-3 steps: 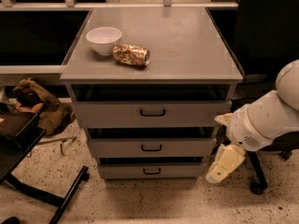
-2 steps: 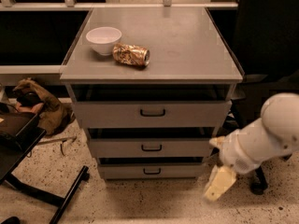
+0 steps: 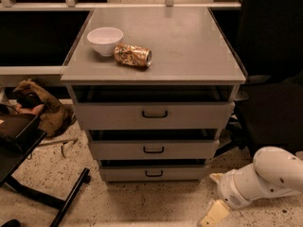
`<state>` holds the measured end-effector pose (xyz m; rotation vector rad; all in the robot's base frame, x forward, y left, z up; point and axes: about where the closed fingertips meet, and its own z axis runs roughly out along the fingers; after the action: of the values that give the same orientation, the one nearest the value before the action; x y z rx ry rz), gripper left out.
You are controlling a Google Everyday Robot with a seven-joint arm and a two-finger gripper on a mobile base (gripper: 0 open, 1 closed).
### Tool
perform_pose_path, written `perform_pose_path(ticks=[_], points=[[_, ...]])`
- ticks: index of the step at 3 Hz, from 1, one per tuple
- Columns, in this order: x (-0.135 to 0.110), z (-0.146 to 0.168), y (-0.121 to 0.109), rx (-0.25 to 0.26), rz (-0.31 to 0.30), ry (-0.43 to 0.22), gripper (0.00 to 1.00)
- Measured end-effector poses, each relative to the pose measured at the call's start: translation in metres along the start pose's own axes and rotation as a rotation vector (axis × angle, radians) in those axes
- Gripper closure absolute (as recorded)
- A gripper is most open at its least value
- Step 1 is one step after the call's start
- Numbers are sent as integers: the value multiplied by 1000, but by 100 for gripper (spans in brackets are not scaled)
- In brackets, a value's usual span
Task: Open bottom drawer
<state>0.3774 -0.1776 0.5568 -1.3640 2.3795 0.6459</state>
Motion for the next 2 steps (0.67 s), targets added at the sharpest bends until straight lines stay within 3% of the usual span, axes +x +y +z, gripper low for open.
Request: perform_pose_path(ticks=[1,2], points=[[0,0,0,0,0,0,0],[-6,30,1,-30,-31,-48,0]])
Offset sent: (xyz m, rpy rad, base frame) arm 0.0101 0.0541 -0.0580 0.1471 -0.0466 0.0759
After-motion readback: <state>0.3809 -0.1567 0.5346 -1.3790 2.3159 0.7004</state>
